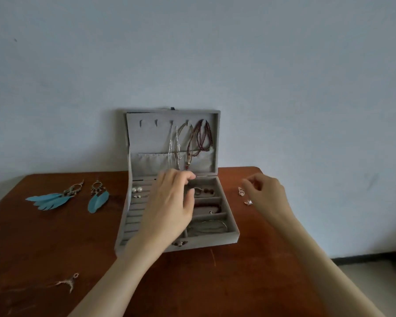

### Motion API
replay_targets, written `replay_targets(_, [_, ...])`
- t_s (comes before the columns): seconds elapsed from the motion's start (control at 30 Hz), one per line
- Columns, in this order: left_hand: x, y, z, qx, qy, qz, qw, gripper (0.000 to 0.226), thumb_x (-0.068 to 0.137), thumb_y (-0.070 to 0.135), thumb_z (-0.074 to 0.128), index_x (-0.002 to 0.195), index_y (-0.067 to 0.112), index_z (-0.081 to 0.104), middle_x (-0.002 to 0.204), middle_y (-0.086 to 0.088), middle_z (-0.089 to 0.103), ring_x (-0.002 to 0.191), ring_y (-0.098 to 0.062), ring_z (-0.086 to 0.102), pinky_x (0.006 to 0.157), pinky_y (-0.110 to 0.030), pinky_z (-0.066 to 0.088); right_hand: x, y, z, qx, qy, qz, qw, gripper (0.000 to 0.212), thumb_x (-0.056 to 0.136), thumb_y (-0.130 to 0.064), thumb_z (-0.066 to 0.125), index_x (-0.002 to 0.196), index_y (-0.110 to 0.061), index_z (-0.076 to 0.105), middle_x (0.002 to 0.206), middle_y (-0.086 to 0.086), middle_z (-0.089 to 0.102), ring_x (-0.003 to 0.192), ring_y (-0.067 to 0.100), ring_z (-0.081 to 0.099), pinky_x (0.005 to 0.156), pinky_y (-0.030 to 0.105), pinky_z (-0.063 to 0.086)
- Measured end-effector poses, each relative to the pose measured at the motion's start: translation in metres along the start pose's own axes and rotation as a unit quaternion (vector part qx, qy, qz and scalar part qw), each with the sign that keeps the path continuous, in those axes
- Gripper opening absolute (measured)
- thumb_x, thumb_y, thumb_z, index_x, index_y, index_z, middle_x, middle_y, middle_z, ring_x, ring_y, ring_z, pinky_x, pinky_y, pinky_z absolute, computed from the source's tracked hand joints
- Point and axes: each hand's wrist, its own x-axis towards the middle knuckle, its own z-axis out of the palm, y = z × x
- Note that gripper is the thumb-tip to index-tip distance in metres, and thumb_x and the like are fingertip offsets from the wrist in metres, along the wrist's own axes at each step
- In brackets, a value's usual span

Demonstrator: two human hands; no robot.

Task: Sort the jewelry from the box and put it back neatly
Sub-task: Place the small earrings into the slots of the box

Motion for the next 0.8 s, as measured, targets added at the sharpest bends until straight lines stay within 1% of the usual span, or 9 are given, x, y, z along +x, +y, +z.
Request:
replay_targets(0.07, [0.004,0.018,0.012,-0.008,-0.061,0.017,0.998,0.025,0.088,0.02,0.056,0.113,0.016,0.058,0.102,0.003,0.055,0.101,-0.015,0.048,0.088,-0.026,0.039,0.002,0.023,-0.011,-0.002,0.024,0.035,0.999,0.013,0.089,-0.016,0.055,0.085,-0.018,0.067,0.079,-0.007,0.064,0.082,0.016,0.059,0.07,0.022,0.039])
replay_targets(0.13, [0.009,0.032,0.027,-0.006,-0.102,0.022,0.995,0.026,0.092,0.027,0.051,0.117,0.021,0.056,0.108,0.006,0.051,0.109,-0.013,0.043,0.095,-0.027,0.035,0.003,0.042,-0.015,-0.005,0.03,0.046,0.998,0.018,0.088,-0.012,0.054,0.093,-0.018,0.071,0.098,-0.002,0.069,0.096,0.018,0.061,0.082,0.026,0.042])
replay_targets(0.2, [0.016,0.044,0.04,0.005,-0.124,0.022,0.992,0.028,0.093,0.032,0.048,0.119,0.025,0.056,0.112,0.009,0.049,0.112,-0.012,0.039,0.097,-0.028,0.032,0.002,0.054,-0.011,-0.04,0.01,0.028,0.999,0.022,0.089,-0.015,0.055,0.103,-0.022,0.07,0.109,-0.001,0.065,0.103,0.02,0.057,0.09,0.028,0.041])
replay_targets(0.27, [0.023,0.054,0.052,0.019,-0.14,0.016,0.99,0.028,0.093,0.033,0.048,0.119,0.027,0.056,0.114,0.009,0.048,0.113,-0.013,0.036,0.096,-0.028,0.028,0.002,0.062,-0.005,-0.116,-0.027,-0.008,0.993,0.025,0.09,-0.023,0.055,0.111,-0.03,0.066,0.112,-0.002,0.059,0.109,0.02,0.05,0.094,0.032,0.036])
replay_targets(0.33, [0.029,0.062,0.064,0.047,-0.166,0.005,0.985,0.031,0.093,0.033,0.047,0.123,0.028,0.054,0.12,0.008,0.048,0.117,-0.015,0.034,0.097,-0.03,0.026,0.001,0.064,-0.001,-0.176,-0.04,-0.045,0.983,0.027,0.091,-0.029,0.052,0.116,-0.035,0.062,0.112,-0.005,0.055,0.112,0.018,0.044,0.093,0.032,0.031])
replay_targets(0.47, [0.035,0.068,0.081,0.105,-0.199,-0.007,0.974,0.034,0.093,0.034,0.047,0.125,0.025,0.054,0.125,0.006,0.049,0.119,-0.02,0.032,0.095,-0.035,0.025,0.003,0.065,0.002,-0.181,-0.029,-0.083,0.98,0.025,0.092,-0.031,0.05,0.111,-0.038,0.064,0.109,-0.006,0.054,0.113,0.015,0.042,0.09,0.031,0.027])
replay_targets(0.57, [0.038,0.071,0.085,0.122,-0.208,-0.016,0.97,0.03,0.092,0.039,0.048,0.118,0.027,0.058,0.121,0.006,0.052,0.117,-0.021,0.033,0.092,-0.038,0.025,0.005,0.065,0.003,-0.173,-0.022,-0.088,0.981,0.021,0.091,-0.03,0.053,0.103,-0.035,0.068,0.106,-0.007,0.055,0.11,0.015,0.043,0.086,0.03,0.026])
replay_targets(0.67, [0.04,0.075,0.084,0.114,-0.212,-0.02,0.97,0.023,0.091,0.039,0.05,0.109,0.031,0.062,0.116,0.006,0.055,0.115,-0.022,0.035,0.088,-0.038,0.024,0.006,0.066,0.002,-0.163,-0.018,-0.084,0.983,0.018,0.089,-0.028,0.055,0.099,-0.031,0.07,0.102,-0.007,0.056,0.108,0.015,0.044,0.084,0.03,0.026])
replay_targets(0.8, [0.043,0.078,0.082,0.108,-0.207,-0.022,0.972,0.02,0.091,0.038,0.053,0.101,0.027,0.065,0.109,0.004,0.059,0.112,-0.022,0.038,0.085,-0.036,0.023,0.006,0.066,-0.001,-0.155,-0.02,-0.077,0.985,0.014,0.087,-0.026,0.058,0.093,-0.028,0.071,0.096,-0.008,0.061,0.103,0.014,0.046,0.079,0.028,0.023])
